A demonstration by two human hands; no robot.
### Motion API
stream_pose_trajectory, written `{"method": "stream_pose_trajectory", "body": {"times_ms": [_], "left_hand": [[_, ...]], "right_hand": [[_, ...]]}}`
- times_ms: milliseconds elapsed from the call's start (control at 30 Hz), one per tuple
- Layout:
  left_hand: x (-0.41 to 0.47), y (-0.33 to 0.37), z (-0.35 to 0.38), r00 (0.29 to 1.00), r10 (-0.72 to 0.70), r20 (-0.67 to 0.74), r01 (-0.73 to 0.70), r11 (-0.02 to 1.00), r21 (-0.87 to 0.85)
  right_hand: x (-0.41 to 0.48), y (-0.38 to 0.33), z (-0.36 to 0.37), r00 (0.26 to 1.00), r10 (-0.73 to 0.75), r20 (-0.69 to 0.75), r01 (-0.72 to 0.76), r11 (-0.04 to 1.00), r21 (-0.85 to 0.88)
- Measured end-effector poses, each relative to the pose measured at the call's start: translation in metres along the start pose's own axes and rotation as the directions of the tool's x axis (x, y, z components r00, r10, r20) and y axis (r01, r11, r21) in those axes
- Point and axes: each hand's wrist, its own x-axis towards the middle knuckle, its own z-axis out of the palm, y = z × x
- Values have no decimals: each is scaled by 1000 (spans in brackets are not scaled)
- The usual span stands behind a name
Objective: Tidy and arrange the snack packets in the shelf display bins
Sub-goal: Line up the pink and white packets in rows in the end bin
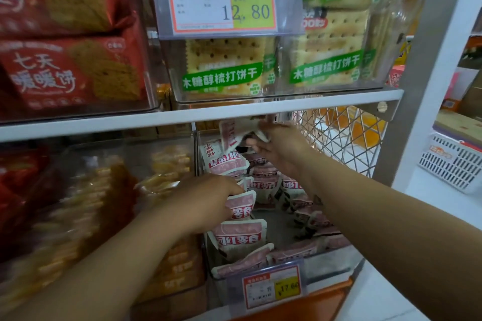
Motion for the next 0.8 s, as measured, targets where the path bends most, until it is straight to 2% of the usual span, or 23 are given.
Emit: {"method": "stream_pose_trajectory", "body": {"times_ms": [100, 200, 300, 333, 400, 467, 500, 633, 700, 800], "left_hand": [[0, 0, 0, 1000, 5, 4, -5, 1000, 7], [2, 0, 1, 1000, 9, 4, -10, 1000, 12], [2, -1, 1, 1000, 17, 1, -17, 1000, 4], [2, -1, 1, 1000, 19, -1, -19, 1000, 4], [2, -2, 2, 1000, 25, -12, -25, 1000, 5], [2, -3, 2, 1000, 21, -18, -21, 1000, -4], [3, -3, 3, 1000, 14, -16, -14, 1000, -3], [2, -4, 4, 1000, 7, -6, -7, 1000, -7], [3, -6, 5, 1000, 18, -11, -18, 1000, -9], [4, -7, 6, 1000, 19, -18, -20, 1000, -20]], "right_hand": [[10, 0, 3, 994, 44, 98, -22, 975, -223], [11, -5, -5, 999, -7, 45, 22, 947, -321], [-2, -10, -21, 996, -45, 75, 80, 815, -575], [-6, -9, -26, 992, -7, 123, 85, 760, -644], [-12, -2, -33, 956, 197, 218, 27, 680, -733], [-10, 14, -37, 867, 436, 241, -58, 569, -820], [-6, 23, -38, 832, 504, 231, -65, 502, -863], [13, 49, -34, 774, 599, 206, 5, 319, -948], [19, 58, -32, 746, 635, 201, 4, 297, -955], [23, 65, -35, 703, 668, 243, -77, 412, -908]]}}
